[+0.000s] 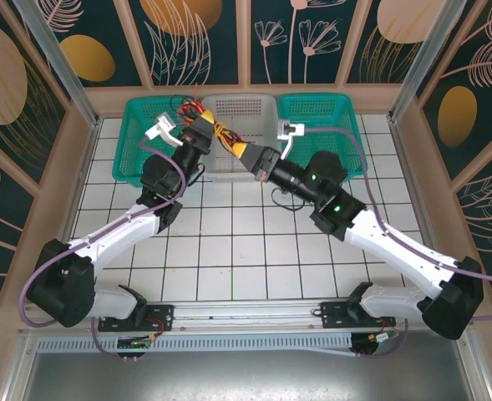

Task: Untangle the cables

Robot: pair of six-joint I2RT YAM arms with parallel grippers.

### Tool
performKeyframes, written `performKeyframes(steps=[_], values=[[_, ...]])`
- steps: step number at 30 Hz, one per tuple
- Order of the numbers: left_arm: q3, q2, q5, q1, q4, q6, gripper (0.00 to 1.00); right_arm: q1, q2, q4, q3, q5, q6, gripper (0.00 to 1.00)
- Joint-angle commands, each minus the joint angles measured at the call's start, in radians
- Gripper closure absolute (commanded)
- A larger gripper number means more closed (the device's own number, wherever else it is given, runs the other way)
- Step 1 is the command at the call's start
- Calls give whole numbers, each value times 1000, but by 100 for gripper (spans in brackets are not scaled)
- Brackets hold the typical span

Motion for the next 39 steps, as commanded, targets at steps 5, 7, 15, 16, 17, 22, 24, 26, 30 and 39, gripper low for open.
performKeyframes(steps=[5,7,15,16,17,22,24,26,30,39], values=[[-143,-86,320,7,136,-75,100,-209,104,-369,281,-54,-132,100],[-125,-86,403,6,176,-131,100,-259,139,-390,310,-96,-138,100],[-51,-72,540,6,321,-321,100,-440,200,-200,129,-315,-1,100],[-50,-67,522,8,347,-350,100,-434,200,-161,86,-326,17,100],[-56,-63,497,7,380,-377,100,-427,197,-125,47,-330,35,100],[-58,-45,288,7,432,-429,100,-322,162,168,-223,-288,181,100],[-56,-58,165,7,361,-371,100,-260,162,263,-297,-248,225,100],[-58,-64,54,6,334,-302,100,-189,160,350,-356,-201,265,100],[-35,-49,-115,6,283,-183,100,-92,105,495,-447,-89,320,100],[-66,-37,-231,6,110,57,100,-51,-98,282,-301,-21,157,100]])
